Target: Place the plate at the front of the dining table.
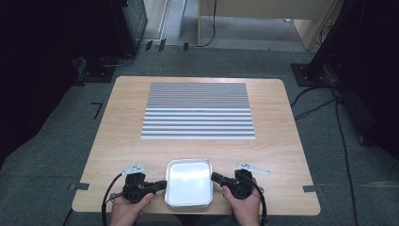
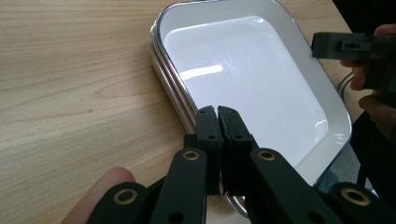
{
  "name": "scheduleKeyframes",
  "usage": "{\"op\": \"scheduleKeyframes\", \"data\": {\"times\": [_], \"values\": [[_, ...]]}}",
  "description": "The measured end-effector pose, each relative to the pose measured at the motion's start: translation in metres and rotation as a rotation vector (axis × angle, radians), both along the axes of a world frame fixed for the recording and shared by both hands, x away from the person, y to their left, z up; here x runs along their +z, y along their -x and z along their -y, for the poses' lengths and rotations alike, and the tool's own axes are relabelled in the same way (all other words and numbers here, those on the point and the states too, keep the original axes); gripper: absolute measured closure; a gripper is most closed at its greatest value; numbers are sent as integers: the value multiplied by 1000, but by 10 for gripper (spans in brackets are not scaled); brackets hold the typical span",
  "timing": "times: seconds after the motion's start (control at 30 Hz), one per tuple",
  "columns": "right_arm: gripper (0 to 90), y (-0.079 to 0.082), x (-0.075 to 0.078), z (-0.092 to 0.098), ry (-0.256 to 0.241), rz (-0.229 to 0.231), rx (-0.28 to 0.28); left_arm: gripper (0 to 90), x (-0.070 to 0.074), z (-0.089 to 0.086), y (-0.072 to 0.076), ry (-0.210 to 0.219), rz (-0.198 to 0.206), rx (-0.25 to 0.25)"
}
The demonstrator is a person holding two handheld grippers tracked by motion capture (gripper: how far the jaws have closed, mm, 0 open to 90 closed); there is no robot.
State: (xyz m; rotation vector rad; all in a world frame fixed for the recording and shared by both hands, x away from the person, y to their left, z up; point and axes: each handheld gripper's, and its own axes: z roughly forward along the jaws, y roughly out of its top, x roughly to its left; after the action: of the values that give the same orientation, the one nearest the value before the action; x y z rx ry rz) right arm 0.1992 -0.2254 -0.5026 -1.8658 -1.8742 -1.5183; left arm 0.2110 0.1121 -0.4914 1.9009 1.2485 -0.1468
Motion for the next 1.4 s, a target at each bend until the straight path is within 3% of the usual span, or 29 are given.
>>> {"op": "scheduleKeyframes", "data": {"times": [0.17, 0.37, 0.57, 0.73, 0.87, 1.0, 1.1, 1.27, 1.4], "values": [[885, 0, 1, 6, -17, -1, -8, 858, -3, 4, 0, 34, -4, -1], [883, 0, 2, 13, -27, -4, -18, 801, -5, 11, 1, 29, 10, -10], [840, 3, 8, 8, 87, 44, -11, 779, -3, 19, 4, -24, 44, -17], [826, 7, 13, 0, 189, 67, 2, 768, -2, 21, 5, -39, 56, -16], [816, 8, 14, -6, 239, 78, 1, 766, -2, 22, 6, -42, 61, -12], [821, 11, 16, -14, 316, 102, -13, 741, -2, 27, 8, -75, 90, -8], [835, 14, 17, -18, 350, 117, -47, 735, -2, 29, 9, -90, 100, -5], [854, 20, 19, -26, 414, 139, -108, 723, -2, 38, 14, -150, 136, 7], [867, 22, 18, -27, 385, 129, -153, 741, -3, 37, 14, -134, 121, 20]]}}
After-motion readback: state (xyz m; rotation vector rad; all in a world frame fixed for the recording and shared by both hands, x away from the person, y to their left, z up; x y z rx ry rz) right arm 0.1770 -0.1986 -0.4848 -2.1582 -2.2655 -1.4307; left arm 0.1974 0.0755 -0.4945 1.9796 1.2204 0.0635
